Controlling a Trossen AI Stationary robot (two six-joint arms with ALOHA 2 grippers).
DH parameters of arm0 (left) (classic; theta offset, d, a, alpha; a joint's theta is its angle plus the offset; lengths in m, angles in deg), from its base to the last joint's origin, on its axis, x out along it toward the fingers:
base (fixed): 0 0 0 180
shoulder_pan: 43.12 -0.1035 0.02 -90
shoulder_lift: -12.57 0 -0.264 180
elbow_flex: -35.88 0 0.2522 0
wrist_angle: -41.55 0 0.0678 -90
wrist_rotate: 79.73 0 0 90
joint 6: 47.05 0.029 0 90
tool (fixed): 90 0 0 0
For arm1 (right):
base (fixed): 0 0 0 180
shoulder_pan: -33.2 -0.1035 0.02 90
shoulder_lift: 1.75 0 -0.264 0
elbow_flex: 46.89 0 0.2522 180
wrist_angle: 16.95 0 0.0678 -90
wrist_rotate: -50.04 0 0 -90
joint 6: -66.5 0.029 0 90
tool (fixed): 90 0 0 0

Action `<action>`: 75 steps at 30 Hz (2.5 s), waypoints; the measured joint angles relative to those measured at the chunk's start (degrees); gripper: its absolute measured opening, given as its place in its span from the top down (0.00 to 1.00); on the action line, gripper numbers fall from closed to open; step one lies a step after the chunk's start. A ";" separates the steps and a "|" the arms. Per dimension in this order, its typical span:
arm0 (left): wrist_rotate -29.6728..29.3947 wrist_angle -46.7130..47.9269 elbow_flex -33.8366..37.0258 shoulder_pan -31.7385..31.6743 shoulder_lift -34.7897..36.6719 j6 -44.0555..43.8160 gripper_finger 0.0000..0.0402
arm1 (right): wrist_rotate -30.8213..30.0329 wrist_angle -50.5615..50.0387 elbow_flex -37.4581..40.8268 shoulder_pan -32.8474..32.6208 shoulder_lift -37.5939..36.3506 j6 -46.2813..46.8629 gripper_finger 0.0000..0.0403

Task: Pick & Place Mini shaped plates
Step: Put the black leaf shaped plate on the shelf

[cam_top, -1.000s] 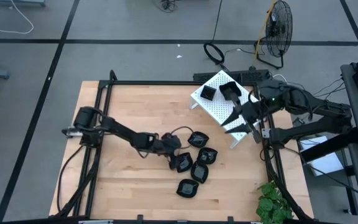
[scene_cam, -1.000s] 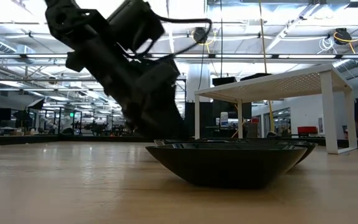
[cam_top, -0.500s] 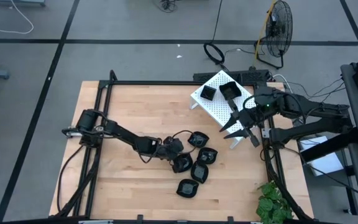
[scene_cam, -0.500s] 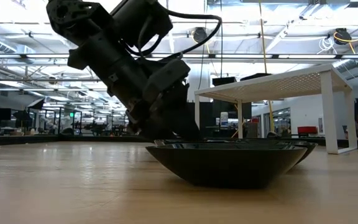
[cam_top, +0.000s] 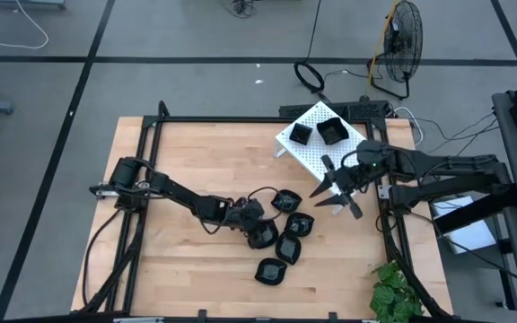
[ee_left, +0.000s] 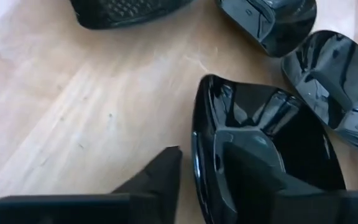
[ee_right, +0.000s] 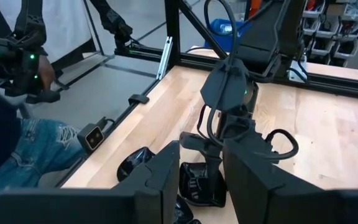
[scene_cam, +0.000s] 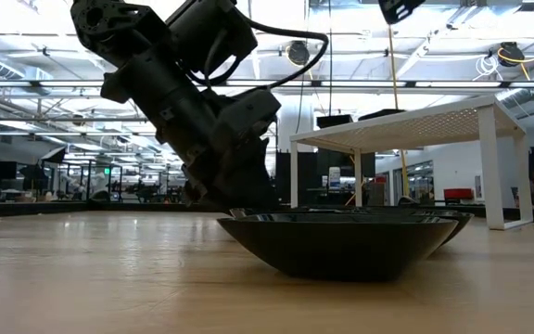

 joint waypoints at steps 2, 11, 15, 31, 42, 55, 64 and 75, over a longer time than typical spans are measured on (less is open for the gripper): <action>0.56 0.00 0.04 -0.11 -0.04 0.53 0.77 | 0.00 2.02 1.59 0.00 -0.30 0.44 0.73; 1.88 6.54 0.40 -0.52 6.03 11.78 0.98 | -5.33 8.97 6.94 -2.84 -0.44 0.02 0.76; -5.39 14.27 0.34 -0.48 14.82 17.35 0.99 | -12.43 12.45 7.86 -4.79 -0.05 -0.02 0.75; -48.64 -0.95 0.15 -1.09 32.32 65.55 0.98 | -48.51 47.50 7.86 -7.39 22.46 -11.54 0.51; -48.46 -8.18 0.15 -0.50 32.36 80.22 0.99 | -47.20 62.17 7.86 -4.18 30.51 -12.10 0.52; -48.35 -7.89 0.15 -0.55 32.37 83.83 0.98 | -40.44 63.68 4.91 -0.72 33.73 -9.69 0.64; -48.36 -8.20 0.15 -0.55 32.37 84.75 0.97 | -40.43 63.69 4.91 -0.59 33.75 -10.66 0.85; -48.31 -9.16 0.15 1.40 32.37 84.75 0.92 | -40.46 63.58 4.91 -0.61 33.73 -13.16 0.98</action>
